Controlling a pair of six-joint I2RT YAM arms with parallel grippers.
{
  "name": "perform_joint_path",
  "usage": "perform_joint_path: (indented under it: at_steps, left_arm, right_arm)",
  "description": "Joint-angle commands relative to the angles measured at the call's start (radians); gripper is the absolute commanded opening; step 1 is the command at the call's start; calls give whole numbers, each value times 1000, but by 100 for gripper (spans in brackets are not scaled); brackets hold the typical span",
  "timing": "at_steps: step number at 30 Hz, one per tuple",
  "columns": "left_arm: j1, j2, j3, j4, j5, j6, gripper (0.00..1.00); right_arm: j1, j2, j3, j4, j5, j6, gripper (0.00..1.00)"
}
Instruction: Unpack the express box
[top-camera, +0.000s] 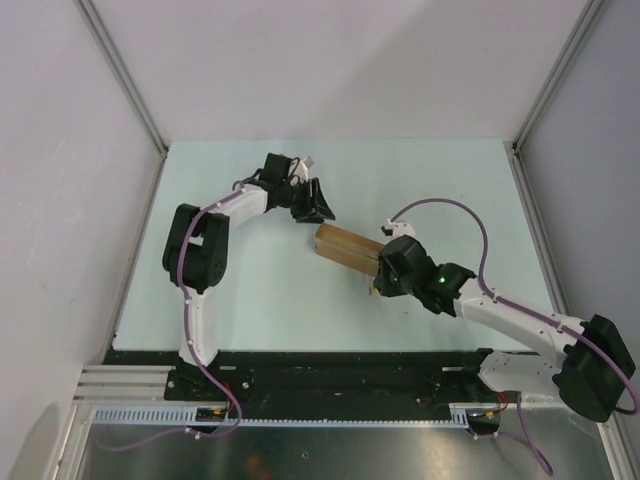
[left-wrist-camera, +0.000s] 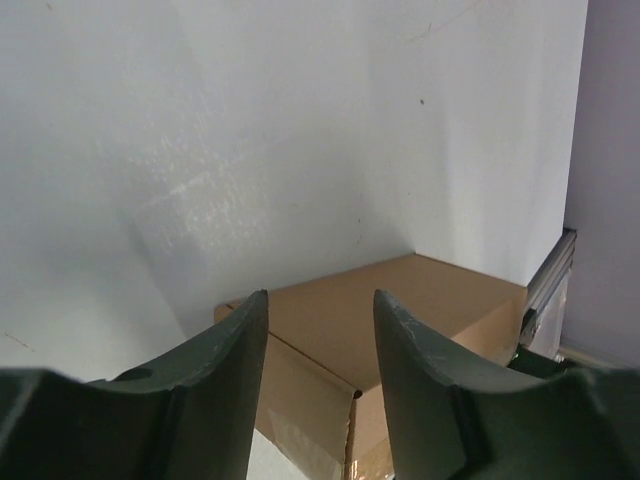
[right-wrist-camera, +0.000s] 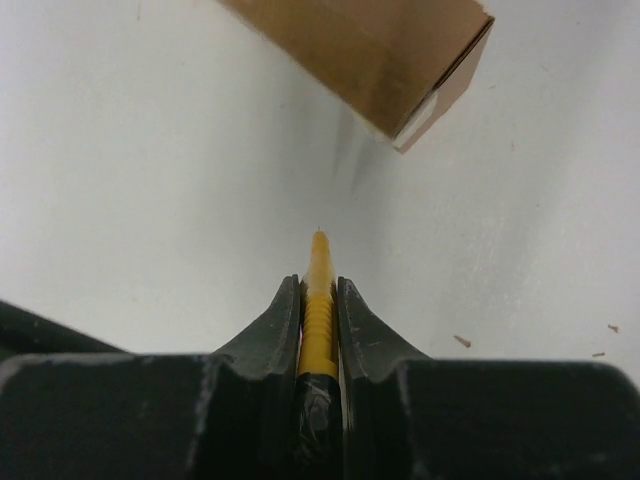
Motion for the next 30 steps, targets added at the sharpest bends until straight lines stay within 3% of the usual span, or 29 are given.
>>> perform_joint_path:
  at_steps: [1,4,11,19,26,30]
  left_arm:
    - [-17,-45,-52,14,59,33,49]
    - [-26,-77,-91,13,96,58,46]
    - [-37,-183,-198,13,33,81,41]
    - [-37,-305,-253,11,2,96,46]
    - [-43,-404,-224,11,-78,78,54]
    - [-103,-414,-168,13,-79,69,48]
  right_arm:
    - [-13,56,-3,134,114,55,0]
    - [-13,76,-27,195,165,61,0]
    - [-64,78,-67,234,220,95,0]
    - [-125,101,-77,297,209,122,0]
    - [-121,-81,-84,142,294,167,0]
    - [-130,-195,-81,111,328,130,0]
